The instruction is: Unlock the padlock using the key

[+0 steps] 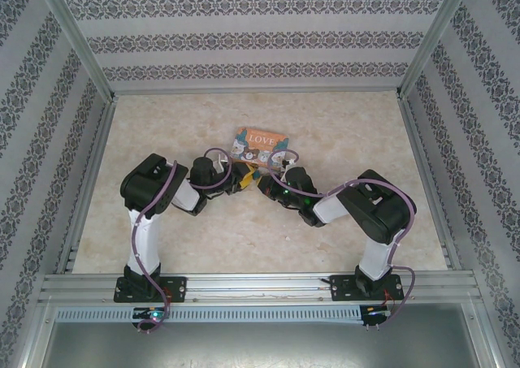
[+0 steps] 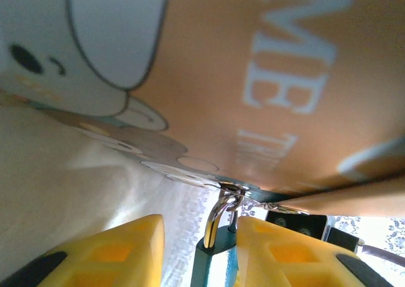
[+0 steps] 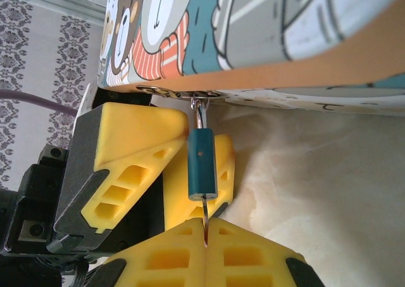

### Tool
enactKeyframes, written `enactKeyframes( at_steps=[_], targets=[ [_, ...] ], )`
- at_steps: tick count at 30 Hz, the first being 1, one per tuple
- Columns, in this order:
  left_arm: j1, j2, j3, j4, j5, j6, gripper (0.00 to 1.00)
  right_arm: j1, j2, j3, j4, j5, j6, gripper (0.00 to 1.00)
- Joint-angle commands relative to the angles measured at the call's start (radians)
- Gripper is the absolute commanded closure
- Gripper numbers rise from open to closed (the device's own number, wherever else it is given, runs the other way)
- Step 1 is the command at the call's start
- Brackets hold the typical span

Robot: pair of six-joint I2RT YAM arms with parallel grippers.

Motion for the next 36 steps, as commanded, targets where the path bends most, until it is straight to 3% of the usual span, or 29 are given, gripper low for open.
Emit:
enactKeyframes(
  at_steps=[1,13,26,36],
  targets=[
    [-0.015,0.019,0.018,0.069,0.026,-0.020,0.67,0.006,-0.037,0.004,0.031,-0.016,0.015,1.00],
    [-0.027,0.037,0.031,0.101,0.028,-0.049,0.69,0.007,-0.030,0.024,0.036,-0.030,0.067,1.00],
    [-0.026,0.021,0.029,0.080,0.022,-0.039,0.89,0.007,-0.051,0.013,0.025,-0.008,0.069,0.99],
    [-0.026,-0.062,0.005,0.001,-0.010,-0.002,0.94,0.007,-0.198,-0.048,-0.136,0.106,-0.025,0.75]
  ],
)
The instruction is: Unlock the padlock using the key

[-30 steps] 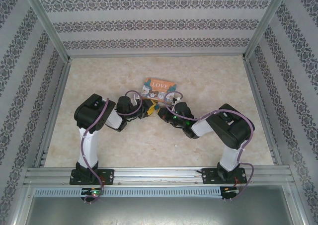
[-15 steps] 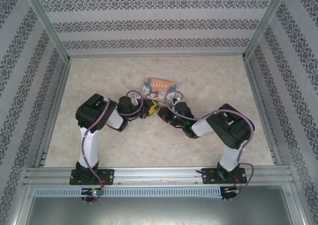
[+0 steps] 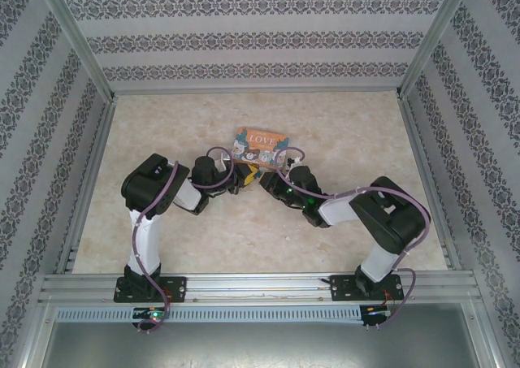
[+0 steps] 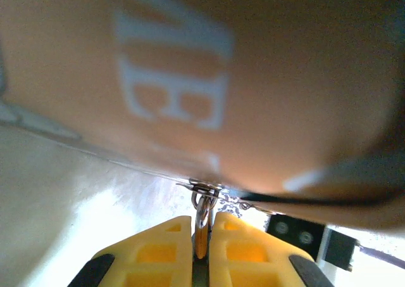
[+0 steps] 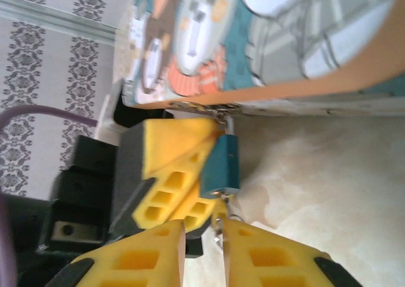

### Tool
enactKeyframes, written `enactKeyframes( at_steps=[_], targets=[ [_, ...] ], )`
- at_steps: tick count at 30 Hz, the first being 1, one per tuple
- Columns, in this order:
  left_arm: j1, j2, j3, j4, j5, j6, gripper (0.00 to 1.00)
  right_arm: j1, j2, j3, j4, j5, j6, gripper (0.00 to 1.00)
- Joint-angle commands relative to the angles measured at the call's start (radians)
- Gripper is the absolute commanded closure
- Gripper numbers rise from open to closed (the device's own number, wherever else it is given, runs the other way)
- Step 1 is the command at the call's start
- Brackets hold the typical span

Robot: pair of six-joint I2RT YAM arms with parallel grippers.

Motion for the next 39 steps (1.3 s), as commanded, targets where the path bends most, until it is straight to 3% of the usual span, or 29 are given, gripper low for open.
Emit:
enactKeyframes(
  at_steps=[1,7,14,17,21,25,34,39],
  targets=[
    [-0.012,-0.059,-0.013,-0.009,-0.015,0.027,0.95,0.007,-0.087,-0.021,-0.073,0.072,-0.080,0.73],
    [-0.011,-0.105,-0.028,-0.072,-0.019,0.021,0.95,0.008,-0.266,-0.007,-0.335,0.146,-0.292,0.60],
    [-0.012,-0.168,-0.040,-0.161,-0.017,0.028,0.96,0.015,-0.485,0.035,-0.586,0.276,-0.652,0.39],
    [-0.012,-0.188,-0.035,-0.190,-0.016,0.027,0.96,0.020,-0.552,0.034,-0.612,0.287,-0.816,0.28],
    [-0.016,-0.221,-0.022,-0.232,-0.014,0.022,0.96,0.074,-0.622,0.041,-0.639,0.343,-1.088,0.02],
    [-0.017,-0.252,-0.013,-0.293,-0.005,0.024,0.95,0.159,-0.654,0.026,-0.596,0.455,-1.376,0.01],
    [-0.018,-0.289,-0.020,-0.302,0.000,-0.028,0.96,0.254,-0.561,0.041,-0.619,0.458,-1.879,0.02],
    [-0.023,-0.290,-0.024,-0.271,0.005,-0.069,0.95,0.260,-0.473,0.076,-0.618,0.493,-2.053,0.06]
  ],
)
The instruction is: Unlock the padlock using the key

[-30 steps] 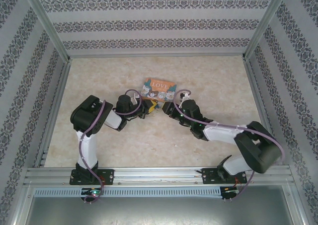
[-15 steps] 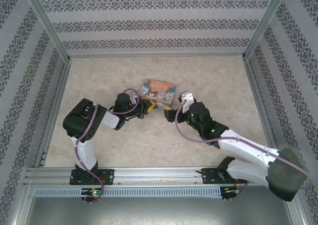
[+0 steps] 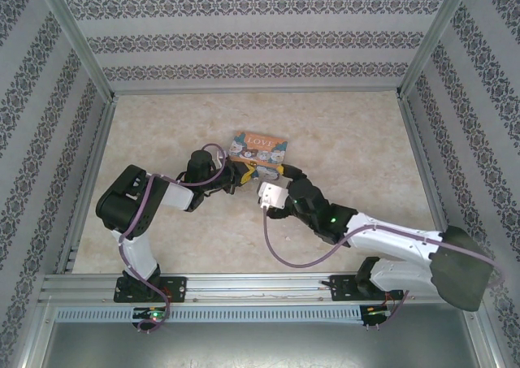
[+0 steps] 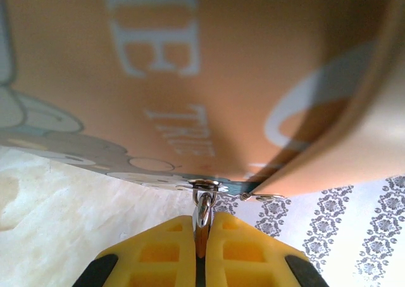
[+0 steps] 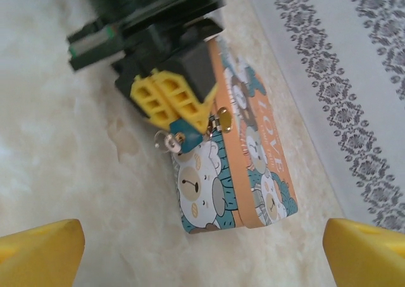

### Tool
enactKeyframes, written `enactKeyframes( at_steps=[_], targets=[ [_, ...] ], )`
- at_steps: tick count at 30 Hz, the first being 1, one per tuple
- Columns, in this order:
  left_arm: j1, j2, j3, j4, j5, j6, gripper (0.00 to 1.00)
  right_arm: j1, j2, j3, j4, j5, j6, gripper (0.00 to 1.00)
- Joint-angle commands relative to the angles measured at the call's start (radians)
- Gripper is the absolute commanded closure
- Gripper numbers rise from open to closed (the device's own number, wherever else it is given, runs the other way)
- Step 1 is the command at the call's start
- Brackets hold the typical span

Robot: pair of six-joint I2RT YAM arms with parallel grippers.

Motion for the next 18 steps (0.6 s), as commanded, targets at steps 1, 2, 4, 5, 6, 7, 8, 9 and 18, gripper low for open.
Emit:
enactKeyframes(
  at_steps=[1,2,4,5,6,7,8,9,18],
  targets=[
    [-0.020,-0.030,0.010,0.056,0.021,-0.045,0.95,0.005,0.046,0.058,0.000,0.053,-0.196,0.07],
    [-0.021,-0.030,0.010,0.061,0.021,-0.051,0.95,0.005,0.062,0.066,0.000,0.051,-0.212,0.07],
    [-0.024,-0.032,0.007,0.070,0.020,-0.061,0.95,0.003,0.094,0.081,-0.001,0.025,-0.241,0.08],
    [-0.025,-0.032,0.006,0.074,0.020,-0.067,0.96,0.001,0.106,0.088,-0.002,0.011,-0.243,0.09],
    [-0.026,-0.033,0.004,0.079,0.016,-0.075,0.96,-0.004,0.121,0.095,-0.001,-0.004,-0.241,0.11],
    [-0.027,-0.035,0.003,0.083,0.014,-0.081,0.96,-0.010,0.134,0.102,-0.001,-0.019,-0.237,0.12],
    [-0.029,-0.036,0.002,0.084,0.012,-0.085,0.95,-0.012,0.145,0.109,-0.002,-0.029,-0.233,0.14],
    [-0.030,-0.040,0.002,0.082,0.009,-0.086,0.95,-0.016,0.157,0.117,0.000,-0.041,-0.230,0.16],
    [-0.037,-0.059,0.012,0.042,0.007,-0.084,0.96,-0.052,0.229,0.164,0.006,-0.117,-0.196,0.38]
  ],
)
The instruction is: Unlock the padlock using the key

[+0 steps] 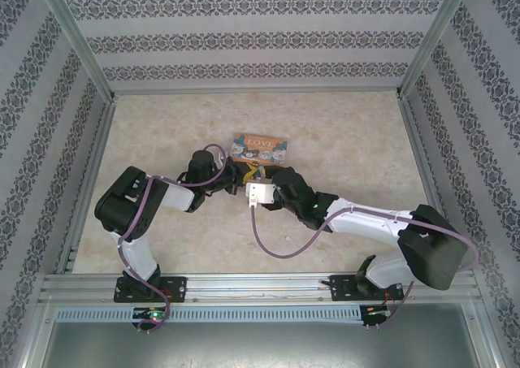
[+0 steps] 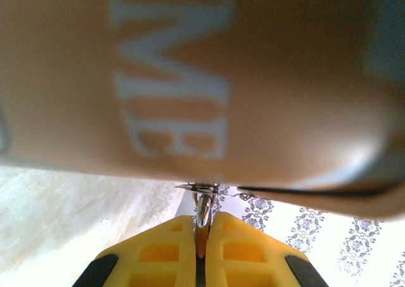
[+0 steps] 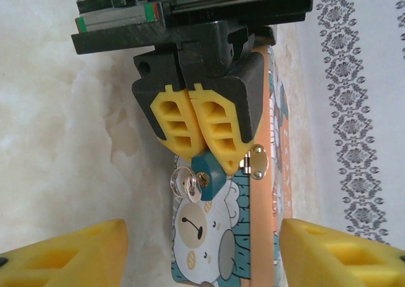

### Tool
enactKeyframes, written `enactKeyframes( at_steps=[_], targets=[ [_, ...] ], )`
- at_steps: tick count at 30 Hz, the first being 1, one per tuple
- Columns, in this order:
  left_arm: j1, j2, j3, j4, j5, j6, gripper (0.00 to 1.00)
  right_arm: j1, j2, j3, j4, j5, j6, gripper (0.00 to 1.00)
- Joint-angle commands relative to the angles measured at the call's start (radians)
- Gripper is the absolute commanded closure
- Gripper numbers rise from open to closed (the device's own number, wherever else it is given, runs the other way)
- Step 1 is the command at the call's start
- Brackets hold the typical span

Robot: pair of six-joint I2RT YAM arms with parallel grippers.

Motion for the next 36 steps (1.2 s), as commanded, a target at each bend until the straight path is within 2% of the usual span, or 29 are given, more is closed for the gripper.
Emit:
enactKeyframes(
  at_steps=[1,17,29,36],
  targets=[
    [-0.018,-0.037,0.011,0.043,0.006,-0.013,0.96,-0.012,0.025,0.035,0.010,-0.041,0.011,0.41],
    [-0.033,-0.031,0.011,0.060,-0.001,-0.025,0.96,-0.033,0.071,0.053,0.037,-0.043,0.055,0.67],
    [-0.039,-0.020,0.022,0.064,0.000,-0.032,0.96,-0.032,0.094,0.043,0.036,-0.030,0.048,0.72],
    [-0.039,-0.016,0.021,0.065,-0.003,-0.035,0.96,-0.032,0.113,0.050,0.042,-0.029,0.059,0.80]
  ],
)
